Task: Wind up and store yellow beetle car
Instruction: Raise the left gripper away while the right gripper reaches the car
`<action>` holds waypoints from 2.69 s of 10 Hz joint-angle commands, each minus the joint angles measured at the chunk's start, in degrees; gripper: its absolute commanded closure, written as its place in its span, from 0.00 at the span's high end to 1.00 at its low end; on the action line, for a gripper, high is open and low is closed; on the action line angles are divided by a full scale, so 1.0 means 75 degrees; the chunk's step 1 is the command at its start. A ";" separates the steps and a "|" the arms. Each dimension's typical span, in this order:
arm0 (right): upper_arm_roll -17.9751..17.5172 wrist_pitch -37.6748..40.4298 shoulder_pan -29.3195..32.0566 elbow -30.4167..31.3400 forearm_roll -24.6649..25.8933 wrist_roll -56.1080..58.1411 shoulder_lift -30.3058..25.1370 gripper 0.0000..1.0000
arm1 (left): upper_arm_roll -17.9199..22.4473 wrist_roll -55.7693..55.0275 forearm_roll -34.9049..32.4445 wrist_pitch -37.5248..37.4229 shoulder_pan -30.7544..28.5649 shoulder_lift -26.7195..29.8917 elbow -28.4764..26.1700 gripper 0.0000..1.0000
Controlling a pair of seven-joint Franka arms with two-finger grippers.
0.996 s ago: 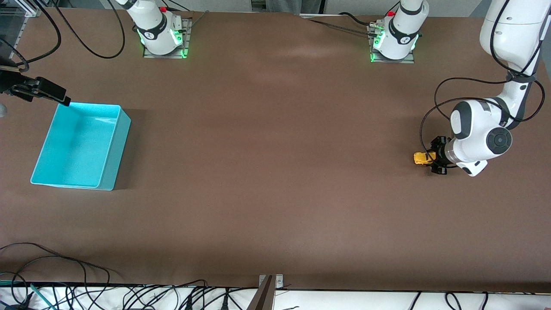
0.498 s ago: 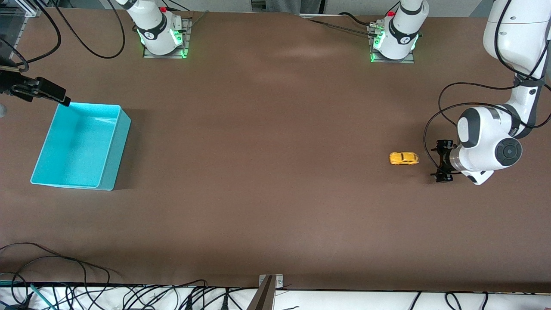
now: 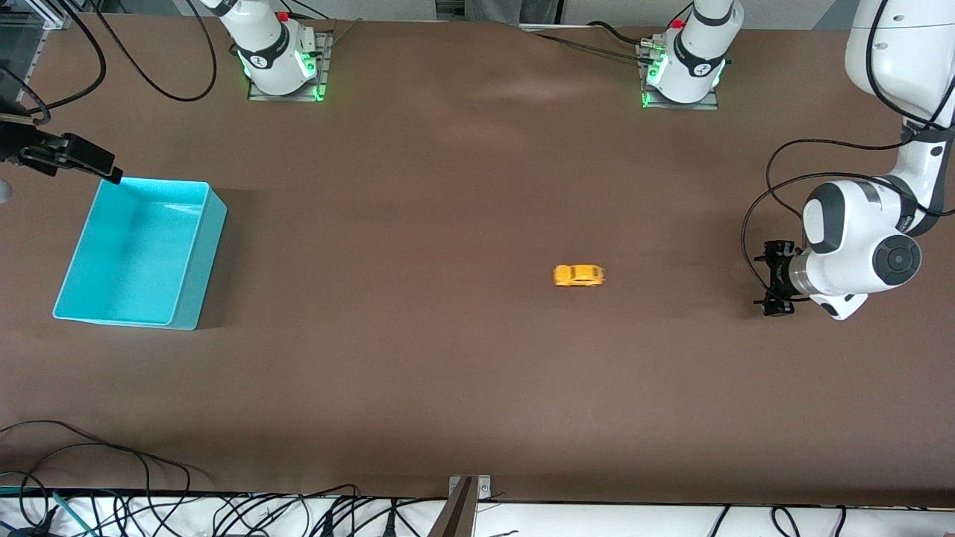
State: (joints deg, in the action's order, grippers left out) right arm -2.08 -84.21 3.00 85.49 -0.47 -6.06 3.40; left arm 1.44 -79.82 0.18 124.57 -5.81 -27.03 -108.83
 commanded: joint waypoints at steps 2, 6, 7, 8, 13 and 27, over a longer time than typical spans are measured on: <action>-0.0015 0.0014 0.0033 0.0121 -0.0148 0.0105 -0.0113 1.00 | 0.0007 0.0236 -0.0105 -0.0646 -0.0023 0.0683 0.0015 1.00; -0.0015 -0.0010 0.0045 0.0308 -0.0148 0.0105 -0.0113 1.00 | 0.0008 0.1067 -0.0710 -0.1479 0.0199 0.1995 -0.0008 1.00; -0.0015 -0.0138 0.0033 0.0576 -0.0148 0.0105 -0.0160 1.00 | -0.0004 0.1138 -0.1074 -0.1932 0.0305 0.2439 -0.0008 1.00; -0.0015 -0.0290 0.0033 0.0729 -0.0113 0.0105 -0.0172 1.00 | -0.0039 0.1846 -0.1113 -0.2505 0.0317 0.2919 0.0003 1.00; -0.0670 -0.1740 0.0010 0.1958 0.0097 0.1128 -0.0184 1.00 | -0.0389 0.6696 -0.1113 -0.4603 0.0247 0.4236 0.0842 1.00; -0.2510 -0.4495 0.0021 0.3154 0.0028 1.0463 0.1433 1.00 | -0.0461 1.0865 0.0621 -0.6730 0.0060 0.4026 0.3343 1.00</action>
State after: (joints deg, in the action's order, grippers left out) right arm -19.50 -114.93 2.58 106.68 -0.12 69.89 13.41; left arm -2.08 0.10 3.03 75.38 -4.63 4.46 -86.22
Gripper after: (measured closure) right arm 0.000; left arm 0.000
